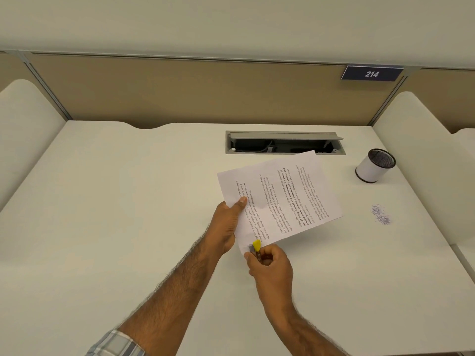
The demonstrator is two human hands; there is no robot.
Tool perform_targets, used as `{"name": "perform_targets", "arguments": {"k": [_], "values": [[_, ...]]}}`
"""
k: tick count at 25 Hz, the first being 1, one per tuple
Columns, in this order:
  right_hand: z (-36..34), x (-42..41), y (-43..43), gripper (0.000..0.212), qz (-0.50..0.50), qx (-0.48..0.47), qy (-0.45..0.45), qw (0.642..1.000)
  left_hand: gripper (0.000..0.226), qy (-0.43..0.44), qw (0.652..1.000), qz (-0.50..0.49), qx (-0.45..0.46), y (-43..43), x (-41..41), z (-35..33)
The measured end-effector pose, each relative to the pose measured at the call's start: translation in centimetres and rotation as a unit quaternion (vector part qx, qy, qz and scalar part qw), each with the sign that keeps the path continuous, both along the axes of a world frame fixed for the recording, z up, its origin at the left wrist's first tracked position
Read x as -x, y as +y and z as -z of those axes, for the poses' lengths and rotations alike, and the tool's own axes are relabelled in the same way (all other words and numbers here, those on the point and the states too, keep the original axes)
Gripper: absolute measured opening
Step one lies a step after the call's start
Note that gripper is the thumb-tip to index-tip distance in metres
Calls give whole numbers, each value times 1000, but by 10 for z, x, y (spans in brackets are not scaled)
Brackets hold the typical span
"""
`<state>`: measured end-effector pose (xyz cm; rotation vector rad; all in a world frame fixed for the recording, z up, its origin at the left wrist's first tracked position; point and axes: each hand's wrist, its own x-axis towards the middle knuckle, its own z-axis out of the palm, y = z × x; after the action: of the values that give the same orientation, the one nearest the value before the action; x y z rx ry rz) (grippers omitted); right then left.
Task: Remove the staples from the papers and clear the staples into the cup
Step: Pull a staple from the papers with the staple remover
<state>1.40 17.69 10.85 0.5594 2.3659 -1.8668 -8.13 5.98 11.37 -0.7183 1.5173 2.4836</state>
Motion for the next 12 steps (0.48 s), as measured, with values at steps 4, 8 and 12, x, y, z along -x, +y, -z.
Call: {"name": "perform_targets", "arguments": {"k": [4,8,12], "values": [[0,-5,1,21,-21,-99,46,994,12,1,1000,1,9,1,0,-1],[0,-9,-1,22,-51,-180,68,980,9,-7,1000,2,18,1,0,0],[-6,-10,0,29,-65,-142,37,987,11,-6,1000,2,19,-1,0,0]]}}
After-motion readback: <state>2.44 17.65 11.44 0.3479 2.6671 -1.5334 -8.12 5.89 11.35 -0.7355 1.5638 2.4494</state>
